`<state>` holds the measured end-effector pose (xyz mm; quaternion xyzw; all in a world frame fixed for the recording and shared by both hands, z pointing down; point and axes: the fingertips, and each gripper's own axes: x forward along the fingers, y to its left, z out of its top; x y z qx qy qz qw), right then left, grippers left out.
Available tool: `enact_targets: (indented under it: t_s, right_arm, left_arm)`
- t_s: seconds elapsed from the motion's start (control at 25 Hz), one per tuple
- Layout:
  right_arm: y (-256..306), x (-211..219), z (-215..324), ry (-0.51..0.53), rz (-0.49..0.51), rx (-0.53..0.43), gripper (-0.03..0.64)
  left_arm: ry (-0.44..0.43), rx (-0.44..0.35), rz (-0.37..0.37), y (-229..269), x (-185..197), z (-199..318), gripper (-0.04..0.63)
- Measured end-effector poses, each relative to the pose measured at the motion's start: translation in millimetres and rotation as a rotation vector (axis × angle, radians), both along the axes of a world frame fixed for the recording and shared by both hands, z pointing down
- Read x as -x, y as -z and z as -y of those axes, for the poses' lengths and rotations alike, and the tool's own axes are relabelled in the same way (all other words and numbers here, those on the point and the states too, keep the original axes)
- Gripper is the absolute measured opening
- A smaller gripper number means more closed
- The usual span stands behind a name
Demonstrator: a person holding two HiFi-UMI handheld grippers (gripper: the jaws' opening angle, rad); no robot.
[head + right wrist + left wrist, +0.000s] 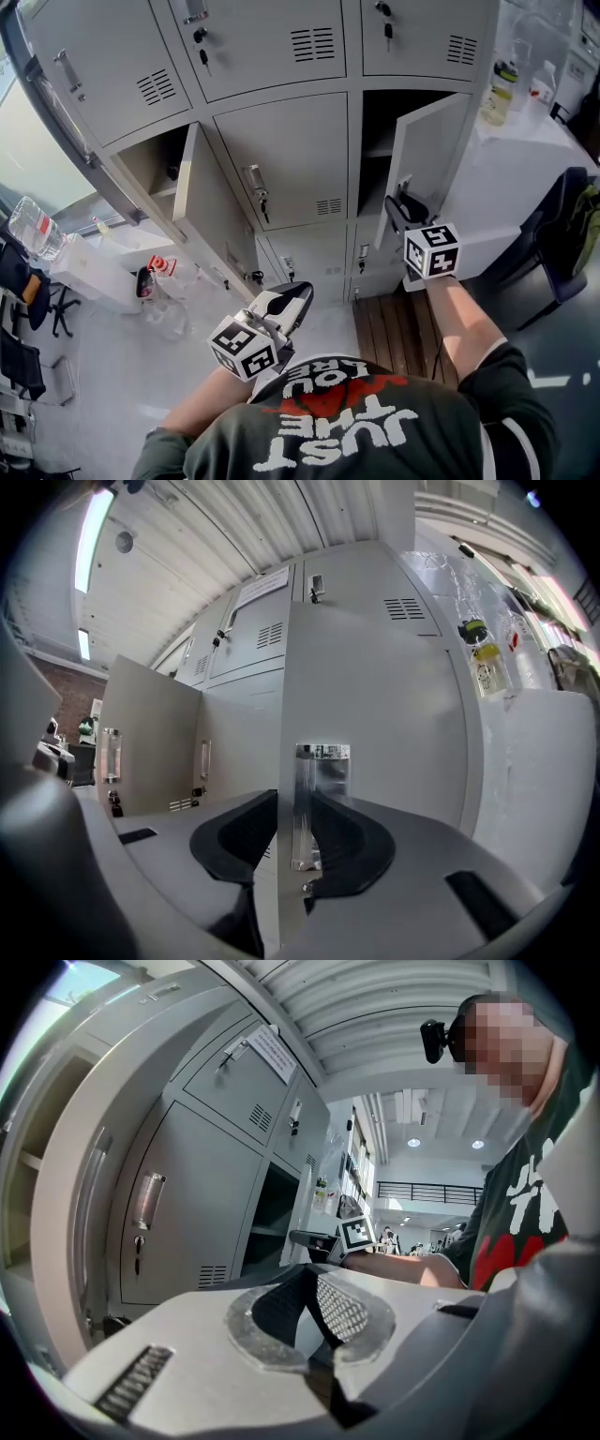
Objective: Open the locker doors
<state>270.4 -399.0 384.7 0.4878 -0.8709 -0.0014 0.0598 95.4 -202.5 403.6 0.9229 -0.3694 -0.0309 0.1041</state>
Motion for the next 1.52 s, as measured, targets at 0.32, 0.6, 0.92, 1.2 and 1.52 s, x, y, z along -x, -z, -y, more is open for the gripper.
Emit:
enact_targets:
  t_s: [0.32, 0.6, 0.92, 1.2, 1.52]
  right_arm:
    - [-2, -24, -24, 0.026, 0.028, 0.011, 0.129]
    - [-3, -51, -47, 0.003, 0.063, 0.017, 0.135]
    - [-2, -90, -73, -0.052, 0.112, 0.011, 0.129]
    - [-3, -125, -89, -0.107, 0.134, 0.014, 0.118]
    - [-2, -158, -98, -0.157, 0.147, 0.005, 0.113]
  left_arm:
    - [-0.022, 0.005, -0.009, -2, -12, 1, -0.003]
    - [-0.052, 0.003, -0.011, -1, -26, 3, -0.003]
    - [-0.072, 0.0, -0.013, -1, -39, 8, -0.003]
    - [-0.08, 0.015, -0.026, -1, -53, 11, -0.003]
    - [-0.109, 0.025, -0.028, -4, -68, 12, -0.003]
